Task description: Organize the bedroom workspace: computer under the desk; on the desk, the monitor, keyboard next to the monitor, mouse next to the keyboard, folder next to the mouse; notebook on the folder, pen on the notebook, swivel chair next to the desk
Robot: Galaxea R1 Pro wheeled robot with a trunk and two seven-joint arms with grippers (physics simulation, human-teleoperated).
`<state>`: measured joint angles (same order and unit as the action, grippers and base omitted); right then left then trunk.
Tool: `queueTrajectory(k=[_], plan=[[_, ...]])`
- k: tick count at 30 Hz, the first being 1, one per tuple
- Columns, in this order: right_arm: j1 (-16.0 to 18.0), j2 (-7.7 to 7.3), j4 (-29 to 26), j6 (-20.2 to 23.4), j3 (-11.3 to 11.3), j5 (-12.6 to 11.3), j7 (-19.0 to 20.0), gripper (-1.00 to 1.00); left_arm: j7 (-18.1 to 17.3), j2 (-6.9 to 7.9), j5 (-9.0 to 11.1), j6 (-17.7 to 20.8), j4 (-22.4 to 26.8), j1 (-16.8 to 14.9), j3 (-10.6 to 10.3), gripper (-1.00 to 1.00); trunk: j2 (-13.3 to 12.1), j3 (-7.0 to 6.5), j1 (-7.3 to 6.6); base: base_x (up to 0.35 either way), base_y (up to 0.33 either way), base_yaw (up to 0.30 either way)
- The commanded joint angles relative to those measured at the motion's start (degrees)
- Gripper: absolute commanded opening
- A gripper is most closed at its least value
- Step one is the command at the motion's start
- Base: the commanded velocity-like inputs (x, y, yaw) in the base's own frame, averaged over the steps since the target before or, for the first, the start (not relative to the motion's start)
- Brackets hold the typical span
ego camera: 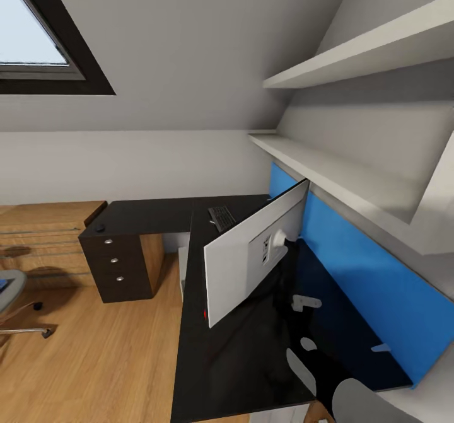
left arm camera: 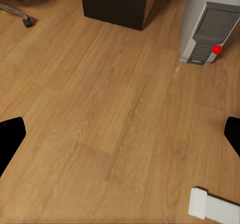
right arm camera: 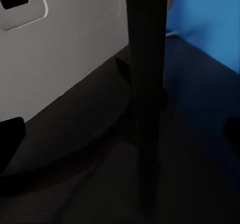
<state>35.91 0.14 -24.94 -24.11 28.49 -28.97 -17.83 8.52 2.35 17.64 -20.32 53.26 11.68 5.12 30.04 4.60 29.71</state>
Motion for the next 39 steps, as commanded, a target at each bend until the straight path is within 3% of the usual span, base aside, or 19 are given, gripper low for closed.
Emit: queueTrajectory(k=[1, 4, 5, 8, 14, 15, 18, 21, 22, 26, 27, 32, 39], plan=[[0.1, -0.01, -0.6, 0.2, 0.5, -0.4, -0.4, 1.0, 0.2, 0.03, 0.3, -0.1, 0.1, 0.0, -0.1, 1.0, 0.1, 0.1, 0.03, 0.0, 0.0, 0.0], [-0.3, -0.1, -7.3, 7.0, 0.4, -0.5, -1.6, 1.0, 0.2, 0.02, 0.3, -0.1, 0.1, 0.0, -0.1, 1.0, 0.1, 0.1, 0.03, 0.0, 0.0, 0.0], [-1.3, -0.32, -14.6, 14.2, 0.3, -0.5, -3.9, 1.0, 0.2, 0.02, 0.3, -0.1, 0.0, 0.0, -0.1, 1.0, 0.1, 0.1, 0.03, 0.0, 0.0, 0.0], [-4.2, -0.48, -22.9, 21.5, 0.3, -0.4, -7.8, 1.0, 0.2, 0.02, 0.3, -0.1, 0.0, 0.0, -0.1, 1.0, 0.1, 0.1, 0.03, 0.0, 0.0, 0.0], [-8.9, -0.48, -35.2, 30.1, 0.3, -0.5, -15.6, 1.0, 0.2, 0.02, 0.3, -0.1, 0.0, 0.0, -0.1, 1.0, 0.1, 0.1, 0.03, 0.0, 0.0, 0.0], [-10.1, -0.39, -38.7, 32.6, 0.3, -0.7, -18.4, 1.0, 0.2, 0.02, 0.3, -0.1, 0.0, 0.0, -0.1, 1.0, 0.1, 0.1, 0.03, 0.0, 0.0, 0.0], [-11.4, -0.24, -42.9, 36.1, 0.4, -1.1, -22.2, 1.0, 0.2, 0.02, 0.3, -0.1, 0.0, 0.0, -0.1, 1.0, 0.1, 0.1, 0.03, 0.0, 0.0, 0.0], [-12.2, -0.13, -46.6, 39.7, 0.4, -2.6, -25.8, 1.0, 0.2, 0.02, 0.3, -0.1, 0.0, 0.0, -0.1, 1.0, 0.1, 0.1, 0.03, 0.0, 0.003, 0.0], [-12.4, -0.1, -47.7, 40.6, 0.4, -4.1, -26.8, 1.0, 0.2, 0.02, 0.3, -0.1, 0.0, 0.0, -0.1, 1.0, 0.1, 0.1, 0.03, 0.0, 0.06, 0.0], [-12.7, 0.01, -49.1, 41.4, 0.5, -8.9, -28.1, 1.0, 0.2, 0.08, 0.3, -0.1, 0.0, 0.0, -0.1, 1.0, 0.1, 0.1, 0.03, -0.001, 0.174, 0.0], [-12.8, 0.77, -49.6, 39.4, 2.0, -10.4, -28.5, 1.0, 0.2, 0.1, 0.3, -0.1, 0.0, 0.0, -0.1, 1.0, 0.1, 0.1, 0.03, -0.057, 0.281, 0.0], [-12.8, 2.01, -49.9, 34.0, 7.4, -10.9, -28.9, 1.0, 0.2, 0.1, 0.3, -0.1, 0.0, 0.0, -0.1, 1.0, 0.1, 0.1, 0.03, -0.077, 0.294, 0.0], [-13.0, 2.02, -49.5, 30.1, 12.0, -11.1, -28.8, 1.0, 0.2, 0.11, 0.2, -0.1, 0.0, 0.0, -0.1, 1.0, 0.1, 0.1, 0.03, -0.072, 0.301, 0.0]])
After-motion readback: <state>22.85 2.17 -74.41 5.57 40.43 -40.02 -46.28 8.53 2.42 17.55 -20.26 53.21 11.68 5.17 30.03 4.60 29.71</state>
